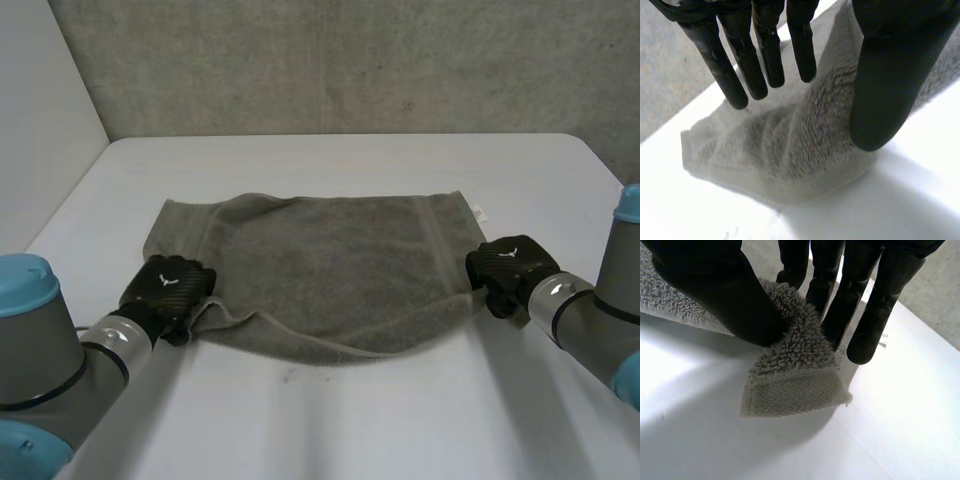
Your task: Fold the towel.
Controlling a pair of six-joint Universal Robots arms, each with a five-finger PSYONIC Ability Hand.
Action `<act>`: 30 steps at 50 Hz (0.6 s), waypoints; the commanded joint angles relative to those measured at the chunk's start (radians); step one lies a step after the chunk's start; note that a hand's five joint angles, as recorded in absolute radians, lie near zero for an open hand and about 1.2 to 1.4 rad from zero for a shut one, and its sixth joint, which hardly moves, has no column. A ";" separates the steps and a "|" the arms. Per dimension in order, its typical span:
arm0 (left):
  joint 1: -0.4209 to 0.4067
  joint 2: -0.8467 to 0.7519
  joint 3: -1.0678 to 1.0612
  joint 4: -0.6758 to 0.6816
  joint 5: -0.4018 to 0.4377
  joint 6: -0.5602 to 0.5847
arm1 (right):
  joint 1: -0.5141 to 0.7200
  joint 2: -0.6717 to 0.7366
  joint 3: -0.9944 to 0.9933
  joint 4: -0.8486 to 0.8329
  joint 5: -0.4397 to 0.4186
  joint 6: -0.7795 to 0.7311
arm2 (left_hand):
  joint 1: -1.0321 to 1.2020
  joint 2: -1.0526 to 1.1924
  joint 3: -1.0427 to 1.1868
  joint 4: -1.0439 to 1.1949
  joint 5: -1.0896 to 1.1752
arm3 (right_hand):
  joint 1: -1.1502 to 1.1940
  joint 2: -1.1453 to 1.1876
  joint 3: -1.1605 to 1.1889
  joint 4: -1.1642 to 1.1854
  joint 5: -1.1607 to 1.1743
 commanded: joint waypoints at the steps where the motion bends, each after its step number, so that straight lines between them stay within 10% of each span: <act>1: -0.078 0.058 -0.003 0.009 0.001 0.007 | 0.001 -0.030 0.060 -0.058 -0.001 0.003 | -0.093 -0.087 -0.091 -0.090 -0.091 | 0.024 0.209 0.208 0.204 0.231; 30: -0.061 -0.087 0.045 0.127 -0.221 0.026 | 0.010 -0.013 0.085 -0.075 0.002 0.002 | 0.189 0.195 0.191 0.192 0.191 | 0.024 0.209 0.208 0.204 0.231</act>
